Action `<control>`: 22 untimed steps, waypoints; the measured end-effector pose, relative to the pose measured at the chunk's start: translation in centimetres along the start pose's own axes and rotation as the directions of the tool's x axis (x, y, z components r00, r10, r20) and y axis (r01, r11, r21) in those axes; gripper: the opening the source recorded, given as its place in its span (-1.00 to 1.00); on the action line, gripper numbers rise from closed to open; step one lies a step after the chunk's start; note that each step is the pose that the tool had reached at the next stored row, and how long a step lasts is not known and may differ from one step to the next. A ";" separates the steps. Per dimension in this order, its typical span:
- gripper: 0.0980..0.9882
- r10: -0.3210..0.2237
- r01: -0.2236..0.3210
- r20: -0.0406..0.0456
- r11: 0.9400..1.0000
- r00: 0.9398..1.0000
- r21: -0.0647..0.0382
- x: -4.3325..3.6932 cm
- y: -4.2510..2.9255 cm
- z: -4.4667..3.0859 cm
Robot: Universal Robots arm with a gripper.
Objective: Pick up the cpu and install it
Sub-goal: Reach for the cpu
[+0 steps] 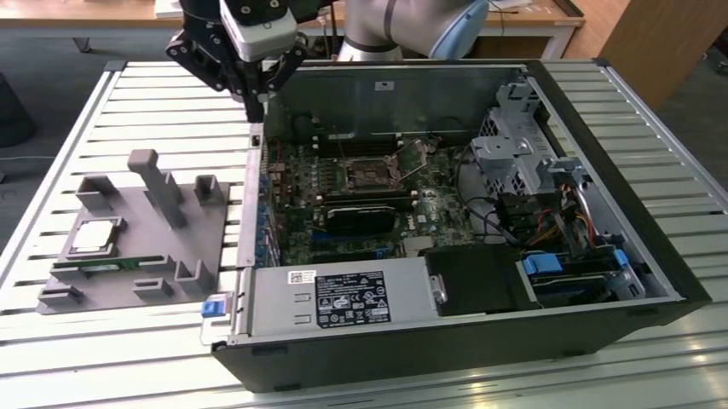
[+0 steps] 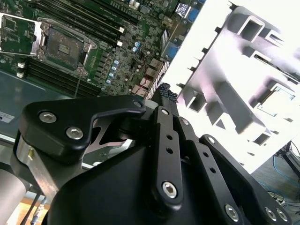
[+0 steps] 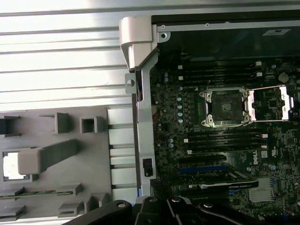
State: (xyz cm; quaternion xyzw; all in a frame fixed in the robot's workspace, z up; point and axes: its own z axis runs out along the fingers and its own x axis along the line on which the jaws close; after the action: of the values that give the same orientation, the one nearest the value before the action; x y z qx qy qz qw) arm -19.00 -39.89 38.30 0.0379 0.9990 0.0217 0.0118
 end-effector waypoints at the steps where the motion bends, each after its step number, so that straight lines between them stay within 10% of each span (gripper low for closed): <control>1: -0.98 0.000 0.000 0.000 1.000 1.000 0.000 0.03 0.00 0.01; 22: -0.98 0.000 0.000 0.000 1.000 1.000 0.000 1.42 -0.12 0.14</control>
State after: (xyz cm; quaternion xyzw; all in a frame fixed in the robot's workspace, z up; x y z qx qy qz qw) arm -20.42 -39.89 38.13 0.0379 0.9990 0.0216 0.0116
